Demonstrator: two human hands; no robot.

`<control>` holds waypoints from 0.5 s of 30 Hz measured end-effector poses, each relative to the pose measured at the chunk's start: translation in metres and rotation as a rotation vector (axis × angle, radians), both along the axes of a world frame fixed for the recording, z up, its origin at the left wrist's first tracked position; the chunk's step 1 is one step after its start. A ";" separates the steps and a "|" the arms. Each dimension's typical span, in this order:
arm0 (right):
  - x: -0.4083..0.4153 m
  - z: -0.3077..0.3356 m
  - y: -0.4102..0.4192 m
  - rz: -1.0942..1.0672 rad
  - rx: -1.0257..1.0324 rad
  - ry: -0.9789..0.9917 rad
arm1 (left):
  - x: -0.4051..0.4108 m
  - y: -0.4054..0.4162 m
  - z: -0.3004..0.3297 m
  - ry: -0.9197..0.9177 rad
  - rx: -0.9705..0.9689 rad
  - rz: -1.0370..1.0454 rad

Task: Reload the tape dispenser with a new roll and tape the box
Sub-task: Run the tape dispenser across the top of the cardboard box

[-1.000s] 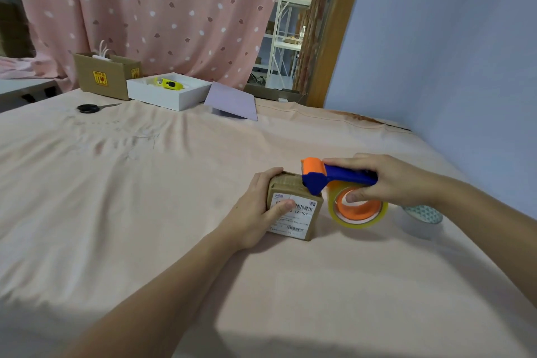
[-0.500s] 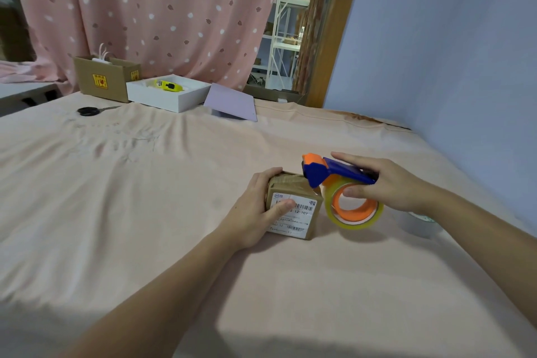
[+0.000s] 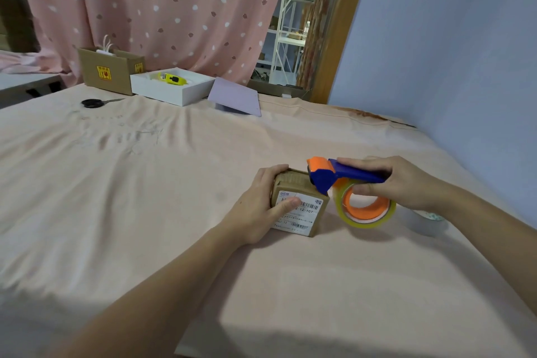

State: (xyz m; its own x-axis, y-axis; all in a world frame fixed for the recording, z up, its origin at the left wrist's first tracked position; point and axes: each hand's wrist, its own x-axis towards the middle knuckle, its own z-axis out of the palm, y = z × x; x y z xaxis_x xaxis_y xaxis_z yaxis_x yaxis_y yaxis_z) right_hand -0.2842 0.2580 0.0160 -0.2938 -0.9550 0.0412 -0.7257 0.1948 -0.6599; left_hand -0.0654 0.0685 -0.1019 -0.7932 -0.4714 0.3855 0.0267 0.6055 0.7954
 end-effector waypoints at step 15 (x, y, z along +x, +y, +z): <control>-0.027 -0.013 0.027 0.067 -0.036 0.240 | 0.000 0.001 0.000 -0.034 0.000 0.001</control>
State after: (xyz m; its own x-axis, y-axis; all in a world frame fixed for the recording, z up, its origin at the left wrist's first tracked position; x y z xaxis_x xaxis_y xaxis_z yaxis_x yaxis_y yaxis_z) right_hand -0.3112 0.2853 0.0028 -0.2072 -0.9687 0.1365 -0.8729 0.1200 -0.4729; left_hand -0.0650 0.0697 -0.1022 -0.8055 -0.4721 0.3583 -0.0007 0.6053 0.7960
